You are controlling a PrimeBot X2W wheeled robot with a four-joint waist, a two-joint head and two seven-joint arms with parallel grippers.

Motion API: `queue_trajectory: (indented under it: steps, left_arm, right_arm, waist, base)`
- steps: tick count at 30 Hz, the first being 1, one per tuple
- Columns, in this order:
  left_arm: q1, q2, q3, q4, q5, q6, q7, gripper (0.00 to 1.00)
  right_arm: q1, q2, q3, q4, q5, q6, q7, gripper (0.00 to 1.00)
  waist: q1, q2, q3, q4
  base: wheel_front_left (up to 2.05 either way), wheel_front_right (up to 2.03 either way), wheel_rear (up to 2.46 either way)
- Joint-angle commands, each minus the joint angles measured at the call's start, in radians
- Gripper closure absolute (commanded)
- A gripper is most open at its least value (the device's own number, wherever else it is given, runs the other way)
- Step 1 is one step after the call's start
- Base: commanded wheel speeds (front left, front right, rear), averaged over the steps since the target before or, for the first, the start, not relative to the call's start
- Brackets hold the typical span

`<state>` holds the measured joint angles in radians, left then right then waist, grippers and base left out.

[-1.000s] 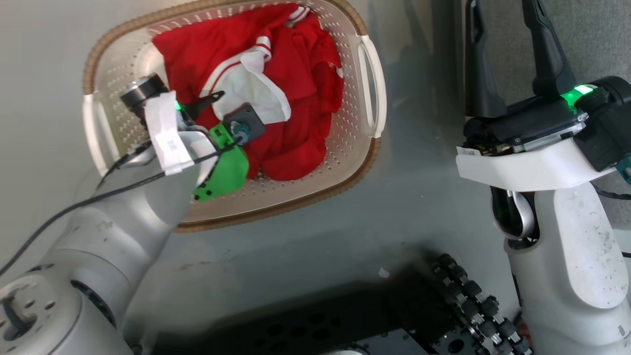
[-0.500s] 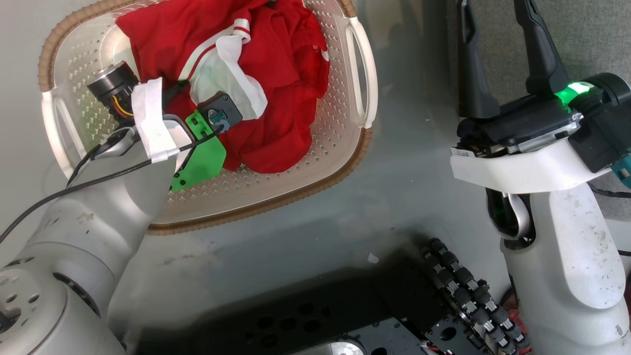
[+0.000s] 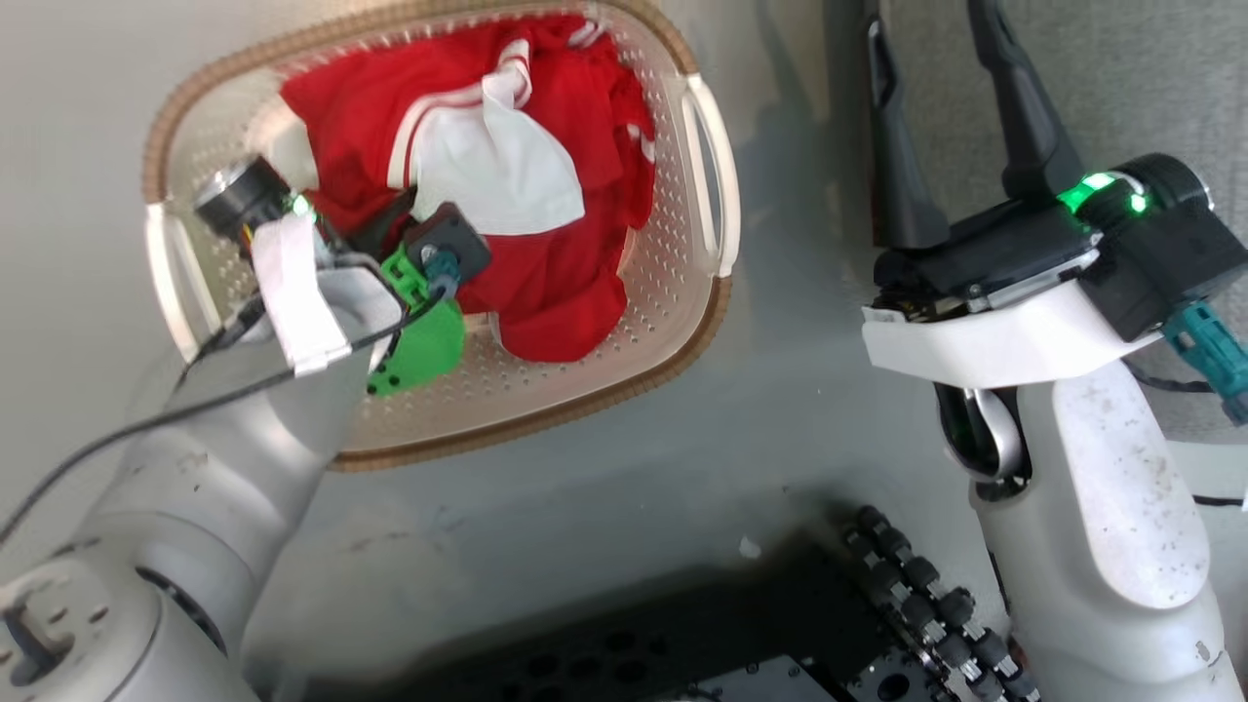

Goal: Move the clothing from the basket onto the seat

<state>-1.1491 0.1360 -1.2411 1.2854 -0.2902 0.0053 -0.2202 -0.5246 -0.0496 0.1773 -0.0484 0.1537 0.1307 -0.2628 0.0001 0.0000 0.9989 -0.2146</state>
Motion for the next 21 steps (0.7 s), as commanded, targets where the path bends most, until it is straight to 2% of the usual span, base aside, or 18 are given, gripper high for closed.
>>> queue_trajectory:
  steps: [1,6,8,13,21]
  left_arm:
    - [0.037,-0.005,0.009,-0.001,-0.013,0.012,-0.017,1.0]
    - [0.132,-0.005,0.06,-0.039,-0.071,0.04,-0.045,1.0]
    - [0.167,-0.003,0.097,-0.102,-0.099,0.062,-0.047,1.0]
    - [0.305,0.05,0.216,-0.323,-0.138,0.119,-0.044,1.0]
    - [0.513,0.1,0.425,-0.656,-0.101,0.185,-0.044,1.0]
  right_arm:
    - [0.022,-0.002,0.001,0.01,-0.006,0.0,-0.003,0.0]
    - [0.07,-0.002,0.008,0.041,-0.011,0.0,-0.003,0.0]
    - [0.094,-0.002,0.01,0.055,-0.017,0.0,-0.003,0.0]
    - [0.165,-0.003,0.016,0.091,-0.017,0.0,-0.003,0.0]
    - [0.271,-0.002,0.029,0.141,-0.016,0.0,-0.003,0.0]
  waist:
    - [-0.0001,0.0,-0.116,0.02]
    - [-0.0001,0.0,-0.263,0.039]
    - [-0.0001,0.0,-0.327,0.049]
    - [-0.0001,0.0,-0.493,0.067]
    - [-0.0001,0.0,-0.713,0.069]
  base:
    - [0.0,0.0,0.0]
    - [0.0,0.0,0.0]
    - [0.0,0.0,0.0]
    - [0.0,0.0,0.0]
    - [0.0,0.0,0.0]
